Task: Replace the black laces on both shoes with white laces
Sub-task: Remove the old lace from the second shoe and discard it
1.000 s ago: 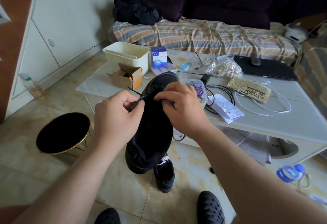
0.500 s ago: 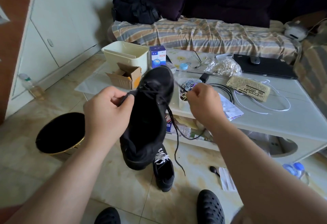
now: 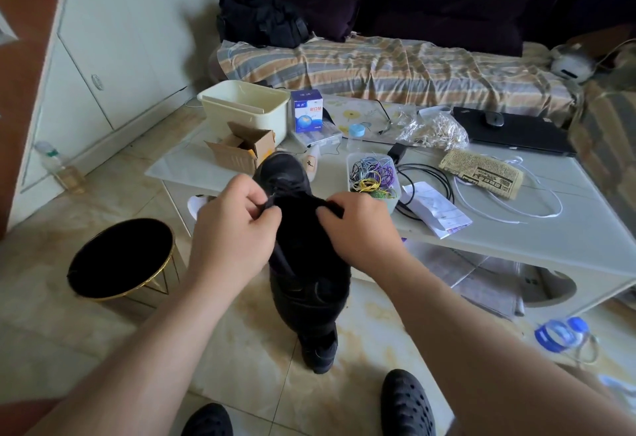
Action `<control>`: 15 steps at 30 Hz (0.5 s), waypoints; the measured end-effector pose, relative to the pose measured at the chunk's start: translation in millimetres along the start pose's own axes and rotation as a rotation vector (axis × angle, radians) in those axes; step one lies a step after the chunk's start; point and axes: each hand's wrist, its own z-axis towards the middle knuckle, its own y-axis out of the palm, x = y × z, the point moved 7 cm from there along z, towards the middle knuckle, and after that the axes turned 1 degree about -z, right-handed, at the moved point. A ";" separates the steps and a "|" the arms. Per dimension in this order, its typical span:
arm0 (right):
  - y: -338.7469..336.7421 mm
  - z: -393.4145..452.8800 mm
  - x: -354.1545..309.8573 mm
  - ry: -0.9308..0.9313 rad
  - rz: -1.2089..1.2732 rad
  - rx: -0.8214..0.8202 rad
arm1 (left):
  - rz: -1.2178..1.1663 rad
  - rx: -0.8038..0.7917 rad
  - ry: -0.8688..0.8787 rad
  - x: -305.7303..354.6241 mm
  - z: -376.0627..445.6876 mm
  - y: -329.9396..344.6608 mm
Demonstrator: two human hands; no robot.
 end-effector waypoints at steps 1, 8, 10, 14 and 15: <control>-3.0 2.2 3.0 0.014 0.011 0.017 | 0.025 -0.093 -0.014 -1.7 -1.4 7.3; 12.8 -9.0 -8.5 -0.069 -0.025 -0.011 | 0.356 -0.199 0.259 -1.8 -1.8 34.7; 15.7 -10.4 -8.6 -0.068 -0.009 -0.013 | 0.402 -0.125 0.312 6.6 1.1 35.2; 12.1 -9.4 -6.2 -0.057 0.011 -0.007 | 0.346 -0.110 0.439 11.1 2.8 33.2; 8.4 -5.4 -0.3 -0.028 0.027 0.003 | 0.189 -0.200 0.431 9.7 3.3 34.0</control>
